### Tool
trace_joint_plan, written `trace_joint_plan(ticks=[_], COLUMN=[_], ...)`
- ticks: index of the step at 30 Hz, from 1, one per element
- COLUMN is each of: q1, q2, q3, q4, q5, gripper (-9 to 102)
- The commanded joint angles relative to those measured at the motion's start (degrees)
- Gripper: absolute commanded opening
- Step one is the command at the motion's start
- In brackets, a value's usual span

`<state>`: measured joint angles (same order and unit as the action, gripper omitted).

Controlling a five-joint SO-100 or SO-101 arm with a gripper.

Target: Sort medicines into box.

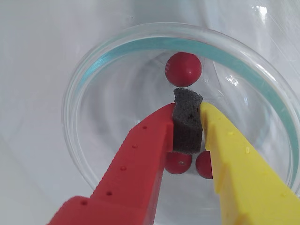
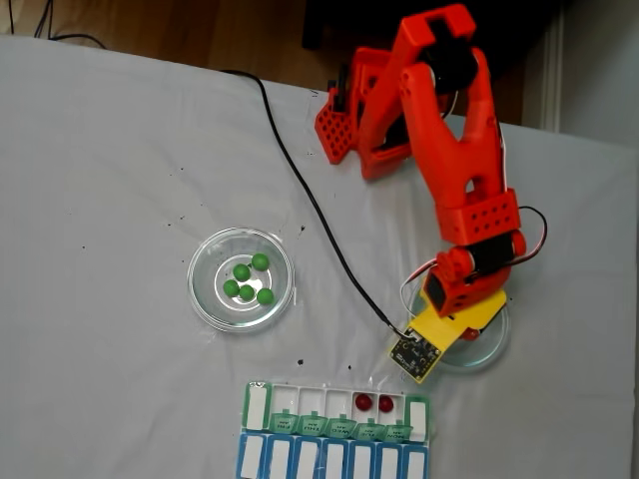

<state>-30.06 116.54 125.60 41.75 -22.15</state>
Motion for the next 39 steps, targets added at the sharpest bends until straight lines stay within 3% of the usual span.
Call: trace_joint_plan(ticks=[1,16,22,39], q1=[-0.35,0.88,1.14,1.23], q2=[5.01,5.89,5.71,2.64], q3=[-1.23,0.26,0.18,-0.53], q4=[0.09,-2.46,-2.64,-2.99], q5=[-0.09,-2.90,-3.43,-5.01], gripper=[1,2,11,19])
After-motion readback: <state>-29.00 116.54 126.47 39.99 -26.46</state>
